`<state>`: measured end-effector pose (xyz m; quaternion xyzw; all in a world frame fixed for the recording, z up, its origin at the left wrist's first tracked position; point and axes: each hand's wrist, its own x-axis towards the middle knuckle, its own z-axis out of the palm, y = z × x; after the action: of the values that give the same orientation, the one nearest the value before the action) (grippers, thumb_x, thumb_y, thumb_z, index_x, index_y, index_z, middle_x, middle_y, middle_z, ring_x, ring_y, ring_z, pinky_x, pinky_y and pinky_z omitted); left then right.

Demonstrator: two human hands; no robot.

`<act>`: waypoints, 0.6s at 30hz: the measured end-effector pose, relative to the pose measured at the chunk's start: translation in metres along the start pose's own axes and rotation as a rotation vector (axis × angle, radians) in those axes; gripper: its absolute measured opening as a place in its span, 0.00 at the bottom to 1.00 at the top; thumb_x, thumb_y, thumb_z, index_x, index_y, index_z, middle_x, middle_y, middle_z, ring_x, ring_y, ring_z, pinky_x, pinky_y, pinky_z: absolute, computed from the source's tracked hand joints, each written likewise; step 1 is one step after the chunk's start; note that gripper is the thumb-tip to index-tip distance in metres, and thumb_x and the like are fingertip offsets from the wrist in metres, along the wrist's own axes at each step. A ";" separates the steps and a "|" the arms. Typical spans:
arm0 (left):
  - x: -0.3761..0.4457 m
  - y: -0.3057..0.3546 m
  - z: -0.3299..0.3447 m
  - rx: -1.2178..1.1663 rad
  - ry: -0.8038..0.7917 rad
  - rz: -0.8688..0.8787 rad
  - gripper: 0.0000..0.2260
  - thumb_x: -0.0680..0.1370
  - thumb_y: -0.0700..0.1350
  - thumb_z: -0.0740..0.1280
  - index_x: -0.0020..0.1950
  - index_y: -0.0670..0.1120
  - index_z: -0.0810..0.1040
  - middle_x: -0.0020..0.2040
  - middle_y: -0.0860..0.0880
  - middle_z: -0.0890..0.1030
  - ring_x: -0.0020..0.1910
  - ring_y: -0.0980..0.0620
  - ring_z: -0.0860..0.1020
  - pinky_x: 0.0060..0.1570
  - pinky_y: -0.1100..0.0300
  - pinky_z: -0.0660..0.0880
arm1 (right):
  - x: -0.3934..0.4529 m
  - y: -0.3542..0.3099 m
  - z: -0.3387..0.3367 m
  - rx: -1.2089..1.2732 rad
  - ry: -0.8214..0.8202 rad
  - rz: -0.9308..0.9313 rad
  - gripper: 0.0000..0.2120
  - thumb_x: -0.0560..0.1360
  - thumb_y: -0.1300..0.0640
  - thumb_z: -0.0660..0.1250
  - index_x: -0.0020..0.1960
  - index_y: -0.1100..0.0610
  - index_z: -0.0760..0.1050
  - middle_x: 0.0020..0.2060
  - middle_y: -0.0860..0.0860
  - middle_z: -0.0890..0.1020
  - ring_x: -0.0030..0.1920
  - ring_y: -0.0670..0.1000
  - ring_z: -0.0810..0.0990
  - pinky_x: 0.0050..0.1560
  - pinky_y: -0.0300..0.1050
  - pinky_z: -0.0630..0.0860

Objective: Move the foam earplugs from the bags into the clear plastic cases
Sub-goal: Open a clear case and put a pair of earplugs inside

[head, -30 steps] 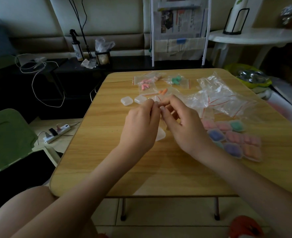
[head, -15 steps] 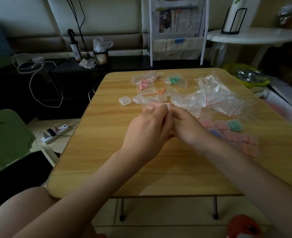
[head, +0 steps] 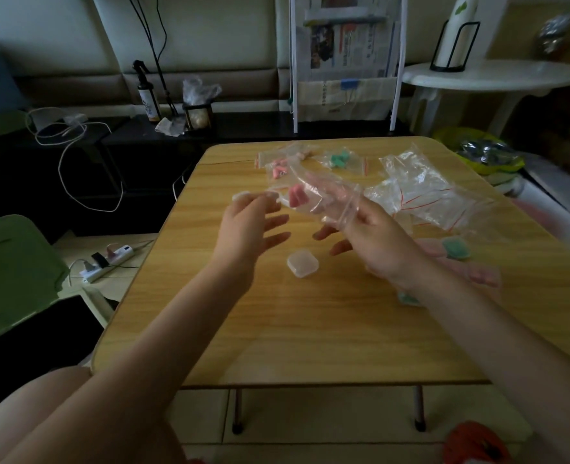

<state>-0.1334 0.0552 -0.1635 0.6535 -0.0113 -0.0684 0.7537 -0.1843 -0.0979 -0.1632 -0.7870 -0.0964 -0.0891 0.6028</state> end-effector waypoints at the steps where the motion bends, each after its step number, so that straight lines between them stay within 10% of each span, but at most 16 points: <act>1: 0.001 0.001 -0.002 -0.069 -0.040 -0.042 0.08 0.79 0.42 0.63 0.56 0.42 0.76 0.52 0.45 0.80 0.50 0.49 0.81 0.44 0.58 0.79 | 0.000 0.000 0.001 0.020 0.007 0.022 0.14 0.81 0.51 0.55 0.65 0.39 0.68 0.52 0.36 0.76 0.43 0.40 0.79 0.40 0.36 0.77; 12: -0.010 0.001 0.002 -0.026 -0.197 0.099 0.08 0.73 0.36 0.70 0.49 0.41 0.75 0.46 0.41 0.80 0.44 0.50 0.80 0.47 0.61 0.79 | 0.002 0.009 0.003 -0.024 0.066 0.061 0.16 0.79 0.53 0.63 0.66 0.48 0.73 0.54 0.46 0.80 0.45 0.42 0.81 0.39 0.36 0.77; 18: -0.013 0.000 0.005 0.083 -0.228 0.174 0.08 0.74 0.35 0.68 0.51 0.41 0.73 0.46 0.40 0.81 0.41 0.51 0.81 0.47 0.61 0.79 | 0.002 0.007 0.001 0.133 0.118 0.140 0.05 0.77 0.57 0.67 0.49 0.48 0.78 0.47 0.47 0.83 0.46 0.44 0.82 0.40 0.37 0.78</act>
<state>-0.1465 0.0518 -0.1623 0.6687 -0.1563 -0.0762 0.7229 -0.1810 -0.0987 -0.1694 -0.7436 -0.0110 -0.0862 0.6630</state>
